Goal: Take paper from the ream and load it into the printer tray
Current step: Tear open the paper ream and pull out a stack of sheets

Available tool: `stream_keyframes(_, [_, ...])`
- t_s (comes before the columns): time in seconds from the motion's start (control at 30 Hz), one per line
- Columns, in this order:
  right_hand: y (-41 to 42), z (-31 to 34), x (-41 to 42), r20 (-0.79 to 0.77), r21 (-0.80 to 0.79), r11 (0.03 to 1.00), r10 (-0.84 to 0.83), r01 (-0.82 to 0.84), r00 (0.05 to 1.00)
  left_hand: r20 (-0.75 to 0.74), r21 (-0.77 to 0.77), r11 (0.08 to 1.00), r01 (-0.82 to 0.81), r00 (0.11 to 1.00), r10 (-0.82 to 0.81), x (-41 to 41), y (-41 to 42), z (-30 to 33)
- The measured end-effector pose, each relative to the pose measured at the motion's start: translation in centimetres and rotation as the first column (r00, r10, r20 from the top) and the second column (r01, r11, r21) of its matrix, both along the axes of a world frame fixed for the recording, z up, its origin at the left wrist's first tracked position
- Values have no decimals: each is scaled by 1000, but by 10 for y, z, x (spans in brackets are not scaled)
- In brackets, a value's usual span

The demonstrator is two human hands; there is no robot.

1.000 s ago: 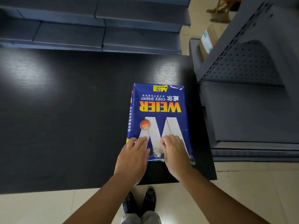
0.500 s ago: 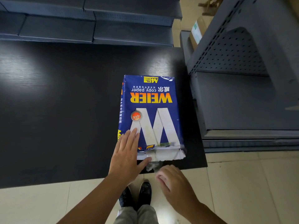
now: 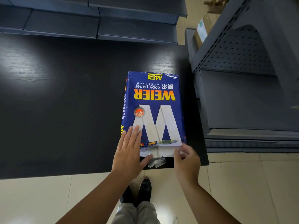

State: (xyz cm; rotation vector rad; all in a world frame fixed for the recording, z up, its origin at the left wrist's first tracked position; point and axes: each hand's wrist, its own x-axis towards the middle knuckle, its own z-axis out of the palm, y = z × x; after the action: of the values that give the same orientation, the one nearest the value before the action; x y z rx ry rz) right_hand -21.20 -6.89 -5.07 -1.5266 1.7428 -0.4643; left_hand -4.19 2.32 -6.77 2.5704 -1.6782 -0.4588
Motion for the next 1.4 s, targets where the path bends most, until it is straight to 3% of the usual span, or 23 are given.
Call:
stream_keyframes(0.47, [-8,4,9,82,14,990,-143,143,986,15,13,1000,10,1000,-10,-1,-2,0])
stream_keyframes(0.73, [-10,2,8,19,7,996,-85,85,996,17,20,1000,10,1000,-11,-2,0,1])
stream_keyframes(1.0, [-20,2,7,240,265,932,-312,247,919,2,-18,1000,-6,1000,6,-2,1,1])
stream_keyframes(1.1, [-20,11,-1,355,344,921,-310,185,882,-41,-42,999,-1,999,-1,-1,4,6])
stream_keyframes(1.17, [-15,14,-9,420,389,915,-281,108,863,-151,-110,993,-47,988,30,-1,12,13])
stream_keyframes(1.23, [-11,16,-20,469,447,894,-269,36,841,-369,-182,950,-253,913,173,-3,25,23])
stream_keyframes(1.33, [-8,23,-37,519,531,848,-319,-7,793,-622,-116,776,-619,655,429,-12,41,33])
stream_keyframes(1.4, [-5,29,-42,531,573,819,-341,-33,776,-718,-5,676,-737,474,511,-14,44,35])
